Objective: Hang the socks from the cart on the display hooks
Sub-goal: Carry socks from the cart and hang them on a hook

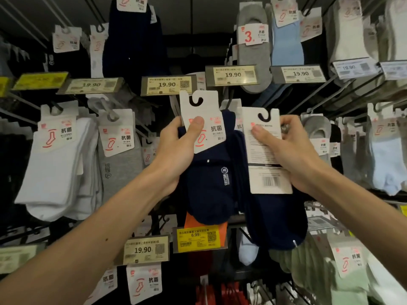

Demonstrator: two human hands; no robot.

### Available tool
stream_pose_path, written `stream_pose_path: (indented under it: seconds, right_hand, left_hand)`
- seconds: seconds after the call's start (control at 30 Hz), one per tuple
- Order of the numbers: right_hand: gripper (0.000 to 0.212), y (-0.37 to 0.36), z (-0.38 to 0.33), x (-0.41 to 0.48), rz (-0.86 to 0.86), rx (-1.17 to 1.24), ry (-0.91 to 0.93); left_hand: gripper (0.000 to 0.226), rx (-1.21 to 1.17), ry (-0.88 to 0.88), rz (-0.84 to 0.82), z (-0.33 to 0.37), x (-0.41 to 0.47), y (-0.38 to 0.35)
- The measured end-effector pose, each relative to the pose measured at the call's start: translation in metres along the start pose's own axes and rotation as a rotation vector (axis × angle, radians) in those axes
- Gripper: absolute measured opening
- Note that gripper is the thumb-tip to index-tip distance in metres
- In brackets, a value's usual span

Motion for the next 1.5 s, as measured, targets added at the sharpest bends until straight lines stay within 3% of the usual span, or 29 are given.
stream_pose_path:
  seconds: [0.1,0.4,0.6,0.77,1.03,1.3,1.5]
  right_hand:
    - [0.038,0.013,0.000,0.003,0.025,0.028,-0.008]
    - [0.035,0.037,-0.004,0.002,0.045,0.040,-0.001]
    - [0.033,0.049,-0.002,-0.002,0.043,0.015,-0.006]
    - [0.035,0.050,-0.006,0.003,0.023,0.042,-0.003]
    - [0.035,0.051,-0.004,0.009,0.027,0.042,0.032]
    - [0.037,0.049,0.006,0.008,-0.024,0.053,-0.001]
    - [0.036,0.049,0.006,0.007,-0.039,0.053,0.010]
  left_hand:
    - [0.012,0.114,-0.078,0.008,0.005,0.007,0.000]
    - [0.046,0.242,-0.172,-0.067,0.014,0.013,-0.024]
    - [0.047,0.405,-0.123,-0.115,0.001,0.024,-0.037]
    - [0.055,0.429,-0.192,-0.148,0.006,0.043,-0.051]
    - [0.057,0.360,-0.284,-0.047,0.018,0.057,-0.060]
    - [0.064,0.548,-0.370,0.090,0.021,0.058,-0.072]
    - [0.076,0.660,-0.359,0.105,0.008,0.060,-0.070]
Point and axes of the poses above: each hand's wrist, its own x-axis towards the middle knuckle, its own y-axis out of the back of the hand, z = x × y, the point moved 4 cm from there along x, towards the middle knuckle, and after that the axes turned 5 degrees about -y, right-handed, at the moved point
